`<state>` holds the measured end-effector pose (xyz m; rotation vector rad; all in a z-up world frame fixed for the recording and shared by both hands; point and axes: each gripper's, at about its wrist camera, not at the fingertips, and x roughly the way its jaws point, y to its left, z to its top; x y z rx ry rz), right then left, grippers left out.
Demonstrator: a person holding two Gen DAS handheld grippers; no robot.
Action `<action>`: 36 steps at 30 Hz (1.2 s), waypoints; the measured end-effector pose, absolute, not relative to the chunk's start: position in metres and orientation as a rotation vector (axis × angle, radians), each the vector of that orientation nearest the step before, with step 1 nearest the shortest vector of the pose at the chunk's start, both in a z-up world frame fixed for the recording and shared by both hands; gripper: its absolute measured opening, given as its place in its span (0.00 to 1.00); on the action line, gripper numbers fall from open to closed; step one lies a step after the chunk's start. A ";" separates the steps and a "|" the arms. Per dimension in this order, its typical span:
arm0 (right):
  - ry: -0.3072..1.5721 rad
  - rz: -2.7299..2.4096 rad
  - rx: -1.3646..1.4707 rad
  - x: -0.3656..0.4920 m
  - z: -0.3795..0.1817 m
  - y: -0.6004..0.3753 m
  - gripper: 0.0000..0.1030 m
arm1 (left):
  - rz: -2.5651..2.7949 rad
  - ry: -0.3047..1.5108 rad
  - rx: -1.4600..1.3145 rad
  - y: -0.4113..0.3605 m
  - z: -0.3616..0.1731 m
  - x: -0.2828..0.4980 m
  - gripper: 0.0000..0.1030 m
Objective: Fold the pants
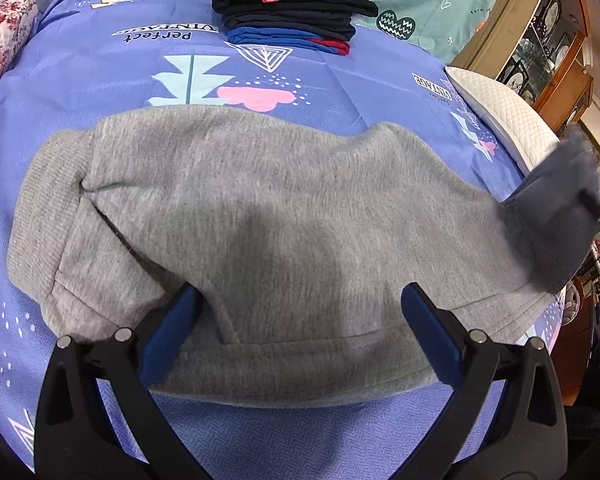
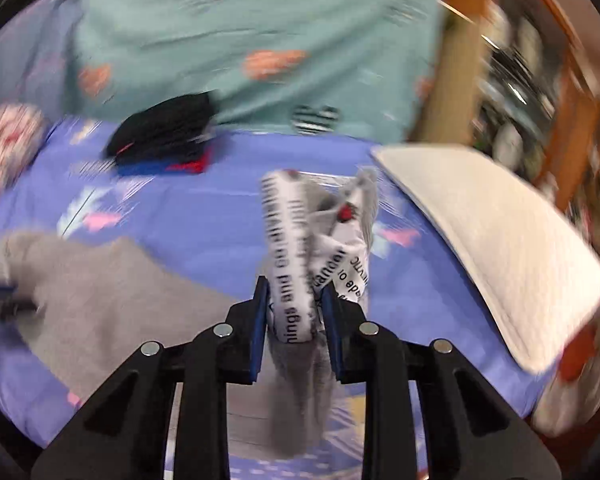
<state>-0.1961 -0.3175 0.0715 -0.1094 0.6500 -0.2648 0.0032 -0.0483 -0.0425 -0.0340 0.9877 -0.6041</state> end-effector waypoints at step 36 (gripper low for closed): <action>1.007 0.113 -0.029 -0.138 -0.001 -0.253 0.17 | -0.636 0.982 -0.109 -0.036 -0.042 0.003 0.98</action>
